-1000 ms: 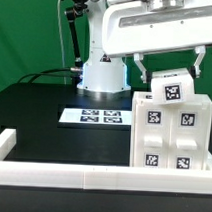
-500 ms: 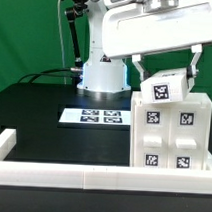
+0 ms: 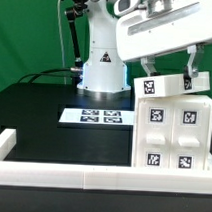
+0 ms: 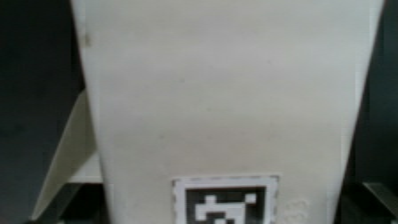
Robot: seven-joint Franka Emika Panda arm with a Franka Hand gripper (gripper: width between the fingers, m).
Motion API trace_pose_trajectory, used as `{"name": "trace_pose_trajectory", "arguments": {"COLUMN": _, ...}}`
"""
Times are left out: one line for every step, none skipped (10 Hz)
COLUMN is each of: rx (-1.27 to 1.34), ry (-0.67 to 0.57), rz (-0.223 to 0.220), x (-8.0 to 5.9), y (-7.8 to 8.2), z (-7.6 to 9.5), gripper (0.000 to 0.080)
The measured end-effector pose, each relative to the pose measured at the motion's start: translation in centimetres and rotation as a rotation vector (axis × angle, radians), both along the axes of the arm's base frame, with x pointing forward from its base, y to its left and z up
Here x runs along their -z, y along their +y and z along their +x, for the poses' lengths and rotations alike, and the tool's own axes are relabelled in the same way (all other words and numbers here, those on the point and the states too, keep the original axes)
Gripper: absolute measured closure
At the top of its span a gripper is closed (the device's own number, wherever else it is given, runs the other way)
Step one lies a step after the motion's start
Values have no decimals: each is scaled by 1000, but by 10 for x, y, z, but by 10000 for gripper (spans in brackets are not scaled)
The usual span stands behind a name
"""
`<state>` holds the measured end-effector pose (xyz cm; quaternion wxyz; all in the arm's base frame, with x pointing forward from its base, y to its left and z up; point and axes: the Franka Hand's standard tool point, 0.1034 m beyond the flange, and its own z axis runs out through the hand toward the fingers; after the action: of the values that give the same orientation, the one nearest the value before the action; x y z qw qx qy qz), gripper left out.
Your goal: Assemble cabinet
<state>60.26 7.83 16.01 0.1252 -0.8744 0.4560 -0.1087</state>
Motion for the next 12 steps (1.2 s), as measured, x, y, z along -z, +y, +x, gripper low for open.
{"name": "trace_pose_trajectory", "arguments": {"rx": 106, "ry": 15, "rz": 45, "x": 0, "y": 1, "z": -1, "gripper": 242}}
{"name": "trace_pose_trajectory", "arguments": {"rx": 179, "ry": 31, "rz": 79, "x": 0, "y": 2, "z": -2, "gripper": 241}}
{"name": "trace_pose_trajectory", "arguments": {"rx": 227, "ry": 41, "rz": 102, "x": 0, "y": 2, "z": -2, "gripper": 241}}
{"name": "trace_pose_trajectory", "arguments": {"rx": 326, "ry": 57, "rz": 146, "x": 0, "y": 1, "z": -2, "gripper": 241}}
{"name": "trace_pose_trajectory", "arguments": {"rx": 417, "ry": 79, "rz": 186, "x": 0, "y": 2, "z": -2, "gripper": 241}}
{"name": "trace_pose_trajectory", "arguments": {"rx": 491, "ry": 91, "rz": 215, "x": 0, "y": 2, "z": -2, "gripper": 241}}
{"name": "trace_pose_trajectory", "arguments": {"rx": 546, "ry": 115, "rz": 236, "x": 0, "y": 3, "z": -3, "gripper": 241}}
{"name": "trace_pose_trajectory", "arguments": {"rx": 644, "ry": 148, "rz": 270, "x": 1, "y": 2, "z": -4, "gripper": 241}}
{"name": "trace_pose_trajectory", "arguments": {"rx": 718, "ry": 182, "rz": 295, "x": 1, "y": 2, "z": -5, "gripper": 241}}
{"name": "trace_pose_trajectory", "arguments": {"rx": 771, "ry": 198, "rz": 311, "x": 2, "y": 1, "z": -6, "gripper": 241}}
{"name": "trace_pose_trajectory", "arguments": {"rx": 815, "ry": 206, "rz": 329, "x": 4, "y": 1, "z": -6, "gripper": 241}}
{"name": "trace_pose_trajectory", "arguments": {"rx": 841, "ry": 213, "rz": 337, "x": 4, "y": 1, "z": -7, "gripper": 241}}
